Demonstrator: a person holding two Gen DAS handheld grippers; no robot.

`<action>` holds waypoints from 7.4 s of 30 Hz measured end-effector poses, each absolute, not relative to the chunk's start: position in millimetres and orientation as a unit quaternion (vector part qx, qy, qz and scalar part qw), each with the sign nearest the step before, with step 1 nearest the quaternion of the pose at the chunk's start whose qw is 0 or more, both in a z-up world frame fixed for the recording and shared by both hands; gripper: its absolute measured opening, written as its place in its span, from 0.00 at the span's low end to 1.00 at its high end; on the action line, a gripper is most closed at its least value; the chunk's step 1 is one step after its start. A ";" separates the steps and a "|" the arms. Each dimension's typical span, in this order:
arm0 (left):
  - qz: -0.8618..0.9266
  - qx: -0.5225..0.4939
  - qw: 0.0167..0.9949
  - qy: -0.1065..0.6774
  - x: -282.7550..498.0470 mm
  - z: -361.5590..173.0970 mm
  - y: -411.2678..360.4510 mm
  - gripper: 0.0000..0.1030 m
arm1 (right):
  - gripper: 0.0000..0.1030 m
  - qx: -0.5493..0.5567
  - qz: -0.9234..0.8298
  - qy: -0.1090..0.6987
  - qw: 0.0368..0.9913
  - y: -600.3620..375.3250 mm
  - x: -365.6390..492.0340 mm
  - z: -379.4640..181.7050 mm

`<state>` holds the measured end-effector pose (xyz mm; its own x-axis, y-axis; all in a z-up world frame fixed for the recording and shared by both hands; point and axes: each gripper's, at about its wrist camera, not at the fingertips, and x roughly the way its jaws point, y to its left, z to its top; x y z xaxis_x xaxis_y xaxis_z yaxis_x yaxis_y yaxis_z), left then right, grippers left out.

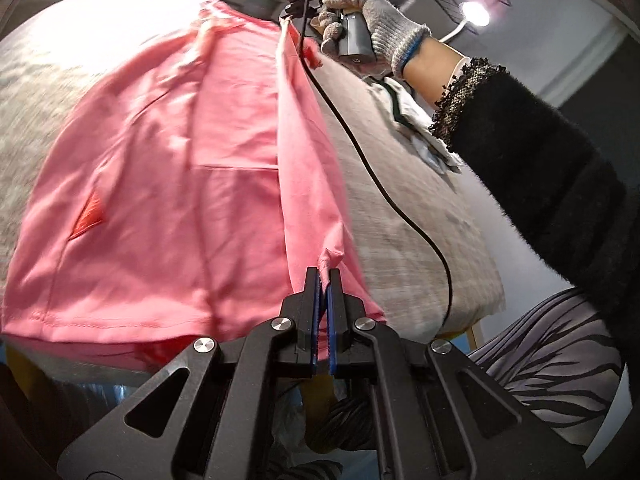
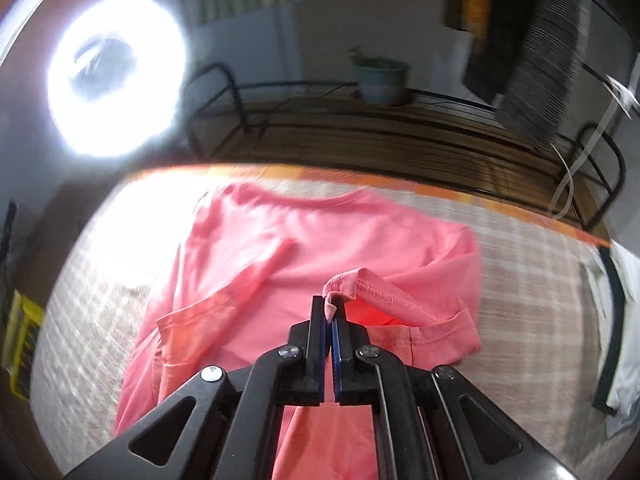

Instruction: Fold small clothes

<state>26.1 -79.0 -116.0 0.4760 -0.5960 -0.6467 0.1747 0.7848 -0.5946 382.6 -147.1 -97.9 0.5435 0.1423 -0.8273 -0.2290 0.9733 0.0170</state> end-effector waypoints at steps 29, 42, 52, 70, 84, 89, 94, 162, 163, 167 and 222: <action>-0.175 -0.229 0.850 0.440 23.7 -83.7 -22.3 0.01 | 0.40 0.035 0.183 0.468 0.864 -170.9 384.6 -99.4; -0.218 -0.162 0.833 0.482 20.7 -77.7 -8.5 0.16 | 0.45 0.142 0.105 0.476 0.861 -262.6 410.9 -118.2; -0.177 -0.122 0.889 0.405 62.8 -36.1 33.4 0.16 | 0.00 0.118 0.110 0.491 0.856 -256.7 429.5 -132.9; -0.153 -0.182 0.883 0.404 89.5 -48.3 55.6 0.16 | 0.09 0.038 0.126 0.517 0.846 -162.9 495.0 -159.5; -0.133 -0.146 0.898 0.393 69.2 -43.6 63.4 0.36 | 0.33 0.094 0.202 0.443 0.868 -230.0 341.6 -26.9; -0.133 -0.154 0.875 0.439 63.0 -65.1 70.9 0.36 | 0.39 0.097 0.216 0.450 0.861 -241.0 221.1 -15.9; -0.145 -0.153 0.851 0.480 53.4 -86.1 67.6 0.36 | 0.39 0.093 0.220 0.507 0.828 -235.5 105.6 -75.6; -0.123 -0.150 0.840 0.506 19.4 -94.8 93.7 0.55 | 0.46 0.176 0.297 0.565 0.749 -217.7 18.9 -182.6; -0.121 -0.170 0.828 0.520 23.7 -103.3 99.1 0.55 | 0.40 0.181 0.298 0.569 0.745 -217.4 20.9 -185.5; -0.139 -0.193 0.793 0.561 28.1 -126.8 95.0 0.53 | 0.38 0.179 0.309 0.582 0.731 -207.8 23.8 -191.0; -0.137 -0.251 0.794 0.537 250.4 -121.4 64.7 0.02 | 0.02 0.298 0.221 0.535 0.759 -259.7 209.1 -163.0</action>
